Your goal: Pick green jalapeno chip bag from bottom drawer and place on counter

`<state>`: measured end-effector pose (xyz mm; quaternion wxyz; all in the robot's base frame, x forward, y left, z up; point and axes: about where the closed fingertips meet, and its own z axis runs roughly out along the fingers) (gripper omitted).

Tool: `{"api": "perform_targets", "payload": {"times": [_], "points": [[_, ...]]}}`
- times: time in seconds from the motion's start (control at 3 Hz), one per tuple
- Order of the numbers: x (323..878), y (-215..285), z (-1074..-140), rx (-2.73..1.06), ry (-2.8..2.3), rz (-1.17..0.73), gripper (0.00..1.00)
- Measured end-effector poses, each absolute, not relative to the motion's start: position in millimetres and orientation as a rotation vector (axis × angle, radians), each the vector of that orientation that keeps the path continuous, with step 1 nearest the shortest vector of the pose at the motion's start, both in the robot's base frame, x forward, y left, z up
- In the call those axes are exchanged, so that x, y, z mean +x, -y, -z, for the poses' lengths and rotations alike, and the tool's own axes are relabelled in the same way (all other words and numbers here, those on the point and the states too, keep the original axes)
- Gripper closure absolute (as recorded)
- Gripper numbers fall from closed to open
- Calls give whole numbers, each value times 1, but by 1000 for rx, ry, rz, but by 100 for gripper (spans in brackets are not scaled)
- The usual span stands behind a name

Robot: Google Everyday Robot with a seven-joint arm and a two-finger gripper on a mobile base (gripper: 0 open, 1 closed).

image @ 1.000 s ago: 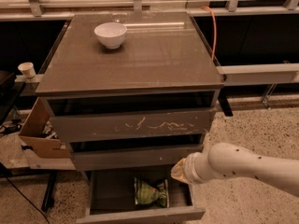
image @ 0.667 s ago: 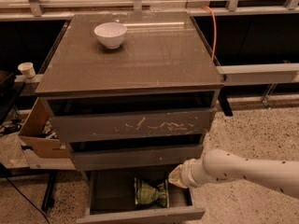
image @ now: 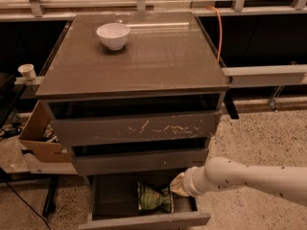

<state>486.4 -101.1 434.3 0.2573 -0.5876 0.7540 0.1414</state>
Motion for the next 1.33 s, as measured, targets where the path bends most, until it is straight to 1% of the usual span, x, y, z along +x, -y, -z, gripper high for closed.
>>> {"api": "perform_targets", "payload": {"times": [0.67, 1.0, 1.33], "points": [[490, 63, -342, -1504, -1976, -506, 100], [488, 32, -281, -1460, -1944, -591, 100], [488, 32, -281, -1461, -1943, -590, 100]]}}
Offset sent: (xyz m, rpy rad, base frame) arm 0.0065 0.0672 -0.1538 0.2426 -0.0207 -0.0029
